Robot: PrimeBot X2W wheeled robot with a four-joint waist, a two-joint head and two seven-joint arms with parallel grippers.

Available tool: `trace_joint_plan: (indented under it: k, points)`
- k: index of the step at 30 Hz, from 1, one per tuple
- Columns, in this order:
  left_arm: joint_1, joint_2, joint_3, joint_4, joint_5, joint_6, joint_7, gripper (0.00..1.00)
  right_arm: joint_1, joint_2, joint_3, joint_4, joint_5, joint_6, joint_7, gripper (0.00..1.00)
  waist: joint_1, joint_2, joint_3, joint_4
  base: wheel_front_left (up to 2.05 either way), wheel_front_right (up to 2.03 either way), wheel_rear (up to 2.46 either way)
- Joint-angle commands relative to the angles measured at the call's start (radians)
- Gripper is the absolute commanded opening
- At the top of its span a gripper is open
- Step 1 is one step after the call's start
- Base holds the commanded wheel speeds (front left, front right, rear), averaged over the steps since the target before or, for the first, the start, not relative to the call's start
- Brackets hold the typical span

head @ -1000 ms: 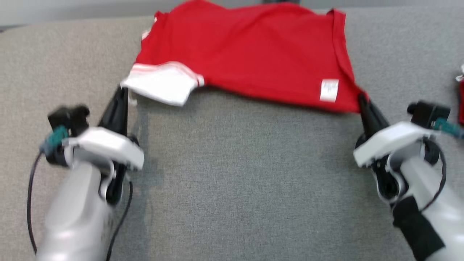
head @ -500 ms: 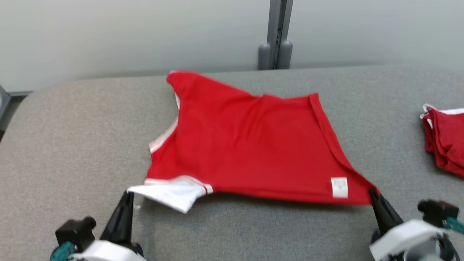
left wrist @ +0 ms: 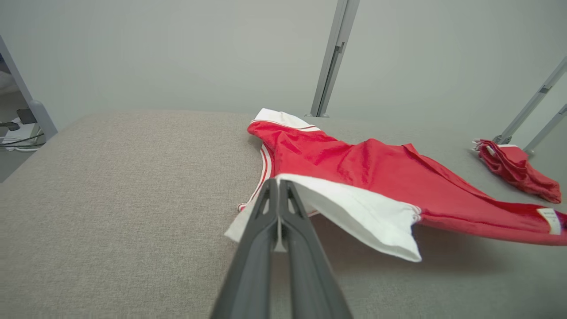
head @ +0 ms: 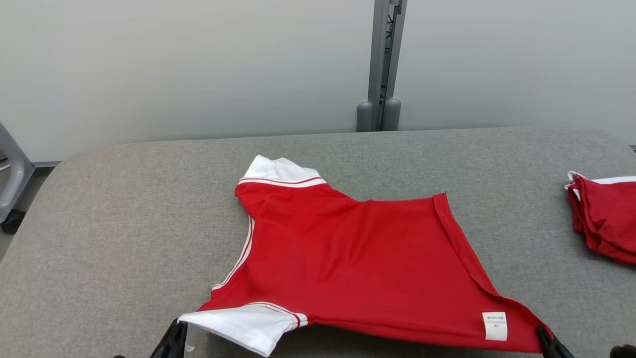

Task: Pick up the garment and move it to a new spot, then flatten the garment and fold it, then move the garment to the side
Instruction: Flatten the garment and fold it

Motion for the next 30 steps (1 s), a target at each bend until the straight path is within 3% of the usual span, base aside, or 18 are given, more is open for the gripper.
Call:
trace_joint_plan:
  k: [1,8,18,23,30]
  points:
    - [0.009,0.010,0.006,-0.011,0.010,0.009,0.005,0.00,0.015,-0.001,-0.014,-0.014,-0.009,0.000,0.008,0.00,0.0000,-0.0001,-0.001,0.001,0.00,0.00,0.00]
    - [0.078,0.035,0.007,-0.149,0.030,0.060,0.117,0.00,0.148,0.092,-0.150,-0.254,-0.133,0.000,0.173,0.00,0.0000,-0.0001,0.000,0.000,0.00,0.00,0.00]
    - [0.033,0.032,-0.012,-0.066,0.012,0.051,0.140,0.00,0.129,0.118,-0.150,-0.265,-0.157,0.000,0.222,0.00,0.0000,-0.0001,0.027,-0.009,0.00,0.00,0.00]
    - [-0.026,0.040,-0.022,-0.009,0.001,0.018,0.132,0.00,0.086,0.119,-0.146,-0.230,-0.155,0.000,0.217,0.00,0.0000,-0.0001,0.065,-0.012,0.00,0.00,0.00]
    - [-0.218,0.054,-0.045,0.152,-0.011,-0.069,0.105,0.00,-0.054,0.119,-0.099,-0.116,-0.136,0.000,0.192,0.00,0.0000,-0.0001,0.165,-0.016,0.00,0.00,0.00]
